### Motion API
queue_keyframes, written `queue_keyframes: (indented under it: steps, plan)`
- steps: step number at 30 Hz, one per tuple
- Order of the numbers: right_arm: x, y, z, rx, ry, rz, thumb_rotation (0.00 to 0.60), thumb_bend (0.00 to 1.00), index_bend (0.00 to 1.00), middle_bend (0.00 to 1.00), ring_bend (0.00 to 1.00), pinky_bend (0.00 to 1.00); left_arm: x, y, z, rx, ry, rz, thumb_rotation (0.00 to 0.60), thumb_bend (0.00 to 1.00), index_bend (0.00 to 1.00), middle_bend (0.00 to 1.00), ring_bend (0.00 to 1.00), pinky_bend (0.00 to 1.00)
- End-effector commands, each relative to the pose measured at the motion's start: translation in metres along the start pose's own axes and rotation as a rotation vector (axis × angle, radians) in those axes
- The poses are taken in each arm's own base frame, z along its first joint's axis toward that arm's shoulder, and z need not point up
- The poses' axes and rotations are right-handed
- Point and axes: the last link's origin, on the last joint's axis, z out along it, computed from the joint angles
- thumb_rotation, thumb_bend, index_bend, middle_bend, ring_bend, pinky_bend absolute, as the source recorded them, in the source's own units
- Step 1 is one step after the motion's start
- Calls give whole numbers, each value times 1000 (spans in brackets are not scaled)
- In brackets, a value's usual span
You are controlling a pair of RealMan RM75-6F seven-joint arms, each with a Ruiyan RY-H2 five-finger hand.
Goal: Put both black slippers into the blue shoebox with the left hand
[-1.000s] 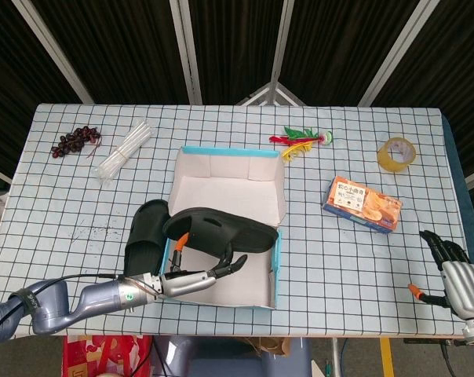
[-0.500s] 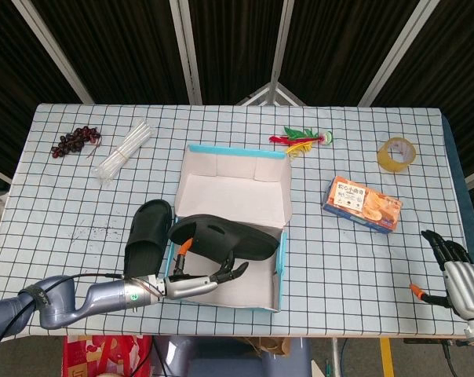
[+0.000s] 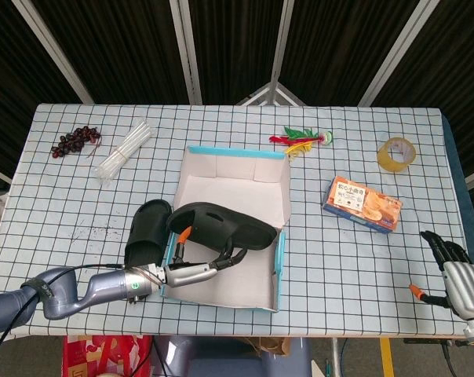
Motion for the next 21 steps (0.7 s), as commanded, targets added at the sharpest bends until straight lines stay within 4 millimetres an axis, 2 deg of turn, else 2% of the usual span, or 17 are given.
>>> queue_keyframes:
  steps: [1, 21]
  plan:
    - [0, 0, 0, -1, 1, 1, 600, 221, 72, 104, 151, 106, -3, 1, 3, 6, 2, -3, 600, 481, 531, 526, 66, 75]
    - [0, 0, -2, 3, -5, 7, 600, 221, 72, 104, 151, 106, 6, 20, 7, -31, 65, -25, 600, 481, 533, 526, 66, 76]
